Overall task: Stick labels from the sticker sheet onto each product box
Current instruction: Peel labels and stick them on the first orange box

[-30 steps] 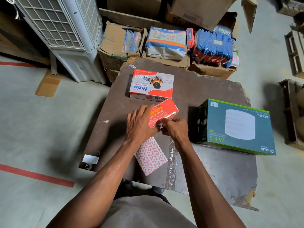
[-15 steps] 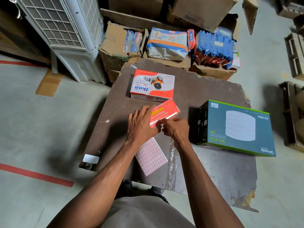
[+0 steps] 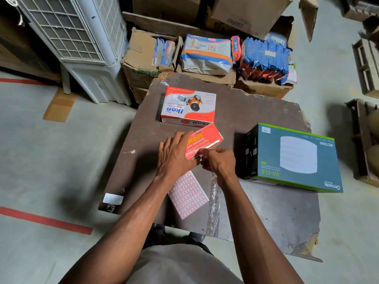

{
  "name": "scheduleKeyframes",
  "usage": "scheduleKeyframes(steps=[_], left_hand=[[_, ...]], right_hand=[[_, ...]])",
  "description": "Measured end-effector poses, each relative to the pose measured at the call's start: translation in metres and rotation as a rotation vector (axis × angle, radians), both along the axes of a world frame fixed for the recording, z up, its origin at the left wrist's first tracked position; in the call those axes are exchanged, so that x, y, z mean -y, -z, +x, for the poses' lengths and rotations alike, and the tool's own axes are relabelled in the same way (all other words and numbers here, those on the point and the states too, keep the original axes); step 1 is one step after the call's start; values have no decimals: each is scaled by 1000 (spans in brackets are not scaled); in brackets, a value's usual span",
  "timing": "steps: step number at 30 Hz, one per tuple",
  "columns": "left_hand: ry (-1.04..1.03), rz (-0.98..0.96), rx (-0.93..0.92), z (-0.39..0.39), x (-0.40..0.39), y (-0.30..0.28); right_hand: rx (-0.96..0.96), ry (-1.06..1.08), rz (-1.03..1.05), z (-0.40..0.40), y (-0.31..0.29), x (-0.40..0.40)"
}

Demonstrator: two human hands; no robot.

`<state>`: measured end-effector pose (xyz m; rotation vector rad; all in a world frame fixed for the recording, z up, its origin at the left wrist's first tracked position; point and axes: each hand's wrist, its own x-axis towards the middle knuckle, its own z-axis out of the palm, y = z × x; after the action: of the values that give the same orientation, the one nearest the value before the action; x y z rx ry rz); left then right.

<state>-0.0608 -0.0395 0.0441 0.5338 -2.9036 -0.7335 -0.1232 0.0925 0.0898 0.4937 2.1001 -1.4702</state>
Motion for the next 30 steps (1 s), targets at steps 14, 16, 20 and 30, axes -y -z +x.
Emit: scheduleKeyframes(steps=[14, 16, 20, 30], left_hand=[[-3, 7, -21, 1, 1, -2], [-5, 15, -22, 1, 2, -2], [-8, 37, -22, 0, 3, -4], [-2, 81, -16, -3, 10, -8]], right_hand=[[127, 24, -142, -3, -3, -3], [130, 26, -146, -2, -1, -3], [128, 23, -149, -1, 3, -3], [68, 17, -275, 1, 2, -11]])
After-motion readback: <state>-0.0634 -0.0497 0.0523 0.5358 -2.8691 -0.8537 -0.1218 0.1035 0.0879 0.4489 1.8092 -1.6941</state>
